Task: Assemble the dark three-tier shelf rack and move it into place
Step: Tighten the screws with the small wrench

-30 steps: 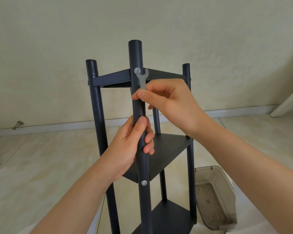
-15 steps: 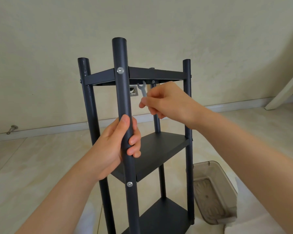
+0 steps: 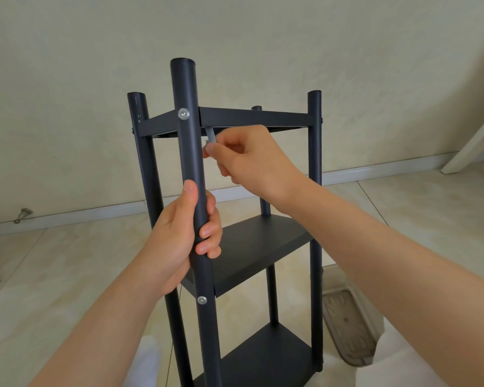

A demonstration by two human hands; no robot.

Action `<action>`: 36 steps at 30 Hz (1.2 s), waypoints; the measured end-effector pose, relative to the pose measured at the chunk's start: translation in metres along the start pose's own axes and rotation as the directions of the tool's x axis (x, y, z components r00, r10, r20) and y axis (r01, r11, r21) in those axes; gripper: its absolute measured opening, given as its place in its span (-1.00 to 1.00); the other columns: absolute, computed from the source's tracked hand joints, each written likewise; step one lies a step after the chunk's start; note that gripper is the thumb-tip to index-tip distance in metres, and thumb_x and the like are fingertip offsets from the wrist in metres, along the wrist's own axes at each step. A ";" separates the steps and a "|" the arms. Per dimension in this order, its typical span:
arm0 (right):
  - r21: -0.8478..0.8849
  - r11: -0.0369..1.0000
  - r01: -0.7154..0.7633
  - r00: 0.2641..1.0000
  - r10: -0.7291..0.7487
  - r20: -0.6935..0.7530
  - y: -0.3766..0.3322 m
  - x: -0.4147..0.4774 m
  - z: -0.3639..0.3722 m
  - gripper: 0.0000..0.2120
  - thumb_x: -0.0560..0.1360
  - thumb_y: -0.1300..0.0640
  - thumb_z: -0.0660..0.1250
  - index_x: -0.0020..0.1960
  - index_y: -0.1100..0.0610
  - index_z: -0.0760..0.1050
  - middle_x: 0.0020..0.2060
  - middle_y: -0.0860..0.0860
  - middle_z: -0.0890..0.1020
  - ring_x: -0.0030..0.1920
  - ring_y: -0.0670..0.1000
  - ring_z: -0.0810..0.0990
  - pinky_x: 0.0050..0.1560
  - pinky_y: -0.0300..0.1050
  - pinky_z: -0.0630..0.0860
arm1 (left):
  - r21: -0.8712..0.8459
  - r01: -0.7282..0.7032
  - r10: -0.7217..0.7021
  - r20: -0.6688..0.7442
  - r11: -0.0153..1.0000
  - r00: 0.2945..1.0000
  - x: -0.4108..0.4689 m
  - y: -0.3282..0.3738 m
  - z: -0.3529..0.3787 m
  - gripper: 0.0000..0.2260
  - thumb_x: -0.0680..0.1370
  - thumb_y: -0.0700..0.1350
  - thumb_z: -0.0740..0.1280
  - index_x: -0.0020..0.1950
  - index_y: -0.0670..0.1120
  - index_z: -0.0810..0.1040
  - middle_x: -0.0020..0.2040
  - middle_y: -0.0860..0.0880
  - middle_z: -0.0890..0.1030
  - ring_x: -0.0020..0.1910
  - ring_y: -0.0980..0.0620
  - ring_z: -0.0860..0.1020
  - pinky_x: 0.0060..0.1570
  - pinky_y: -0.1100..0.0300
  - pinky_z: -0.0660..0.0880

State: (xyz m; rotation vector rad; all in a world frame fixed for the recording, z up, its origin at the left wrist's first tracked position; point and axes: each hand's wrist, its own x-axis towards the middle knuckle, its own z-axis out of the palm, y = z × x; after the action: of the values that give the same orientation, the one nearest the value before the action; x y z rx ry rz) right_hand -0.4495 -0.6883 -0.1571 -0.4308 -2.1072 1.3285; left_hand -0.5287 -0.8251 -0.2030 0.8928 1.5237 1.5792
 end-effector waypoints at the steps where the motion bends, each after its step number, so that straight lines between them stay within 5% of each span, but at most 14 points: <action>1: 0.003 1.000 0.010 1.000 -0.010 -0.005 0.000 0.001 0.002 -0.73 0.61 0.17 0.28 -0.25 0.13 0.58 -0.48 -0.04 0.50 -0.50 -0.20 0.42 -0.32 -0.38 0.37 | 0.009 -0.001 0.001 -0.006 1.000 1.000 0.000 0.000 0.000 -0.55 0.51 0.37 0.09 -0.33 0.09 0.49 -0.46 0.04 0.31 -0.55 0.10 0.26 -0.48 0.25 0.39; 5: 0.013 0.999 0.045 0.997 -0.044 -0.068 0.005 0.006 0.011 -0.59 0.60 0.19 0.30 -0.42 0.04 0.45 -0.54 -0.09 0.50 -0.54 -0.21 0.41 -0.40 -0.44 0.30 | 0.040 -0.005 0.005 -0.003 0.999 1.000 0.000 0.001 -0.002 -0.56 0.48 0.38 0.10 -0.34 0.09 0.48 -0.47 0.04 0.30 -0.55 0.10 0.26 -0.48 0.26 0.39; 9: -0.013 0.996 0.093 0.986 -0.094 -0.137 0.010 0.008 0.023 -0.66 0.60 0.17 0.31 -0.32 0.27 0.53 -0.49 -0.03 0.58 -0.50 -0.18 0.42 -0.33 -0.41 0.33 | 0.060 -0.016 0.015 0.007 0.998 1.000 0.001 0.000 -0.007 -0.52 0.46 0.45 0.13 -0.33 0.08 0.48 -0.47 0.05 0.30 -0.55 0.11 0.25 -0.48 0.25 0.40; 16: -0.011 0.983 0.183 0.941 -0.178 -0.289 0.020 0.016 0.047 -0.68 0.58 0.25 0.33 -0.35 0.26 0.53 -0.53 -0.17 0.49 -0.45 -0.15 0.50 -0.26 -0.19 0.54 | 0.039 -0.006 0.005 0.009 0.999 1.000 0.003 -0.002 -0.014 -0.52 0.35 0.49 0.19 -0.34 0.08 0.48 -0.48 0.05 0.29 -0.57 0.11 0.24 -0.50 0.25 0.39; 19: -0.001 0.981 0.192 0.927 -0.182 -0.329 0.022 0.021 0.057 -0.66 0.57 0.24 0.35 -0.36 0.33 0.51 -0.54 0.02 0.44 -0.44 -0.10 0.30 -0.36 -0.23 0.40 | 0.036 -0.004 0.003 0.020 0.999 1.000 0.002 -0.003 -0.015 -0.51 0.36 0.49 0.18 -0.33 0.07 0.47 -0.48 0.04 0.28 -0.57 0.10 0.23 -0.50 0.25 0.39; 23: -0.019 0.972 0.236 0.907 -0.227 -0.355 0.025 0.024 0.062 -0.67 0.58 0.23 0.34 -0.33 0.36 0.52 -0.51 0.18 0.50 -0.40 -0.04 0.28 -0.36 -0.15 0.36 | 0.030 -0.001 -0.001 0.045 1.000 0.999 0.000 -0.004 -0.018 -0.47 0.38 0.51 0.19 -0.31 0.05 0.45 -0.48 0.04 0.28 -0.57 0.11 0.24 -0.49 0.25 0.39; 28: -0.117 0.979 0.168 0.969 -0.186 -0.161 0.027 0.025 0.055 -0.62 0.57 0.27 0.30 -0.41 0.30 0.43 -0.61 -0.14 0.39 -0.52 -0.15 0.37 -0.37 -0.37 0.31 | 0.029 0.004 -0.005 0.041 1.000 0.999 -0.002 -0.003 -0.023 -0.50 0.39 0.46 0.16 -0.32 0.03 0.44 -0.47 0.03 0.27 -0.56 0.09 0.22 -0.48 0.24 0.38; 31: -0.117 0.990 0.076 0.995 -0.082 -0.049 0.026 0.023 0.048 -0.68 0.56 0.25 0.27 -0.33 0.38 0.52 -0.50 0.01 0.58 -0.47 -0.15 0.46 -0.28 -0.31 0.38 | 0.033 -0.002 0.000 0.041 0.999 0.999 -0.003 -0.003 -0.025 -0.51 0.41 0.45 0.14 -0.32 0.04 0.45 -0.47 0.03 0.27 -0.55 0.09 0.21 -0.47 0.24 0.39; 36: -0.065 0.997 0.029 0.999 -0.031 -0.034 0.015 0.012 0.036 -0.74 0.56 0.23 0.29 -0.25 0.32 0.59 -0.41 0.18 0.60 -0.42 -0.11 0.44 -0.34 -0.36 0.36 | 0.033 -0.003 0.001 0.065 0.999 0.998 -0.002 -0.004 -0.032 -0.51 0.39 0.46 0.15 -0.32 0.05 0.47 -0.47 0.04 0.28 -0.55 0.10 0.22 -0.46 0.23 0.41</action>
State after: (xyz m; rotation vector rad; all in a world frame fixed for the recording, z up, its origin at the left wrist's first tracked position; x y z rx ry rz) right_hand -0.4820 -0.6998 -0.1785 -0.4445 -2.1242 1.2295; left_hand -0.5557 -0.8422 -0.2080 0.9556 1.5069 1.5161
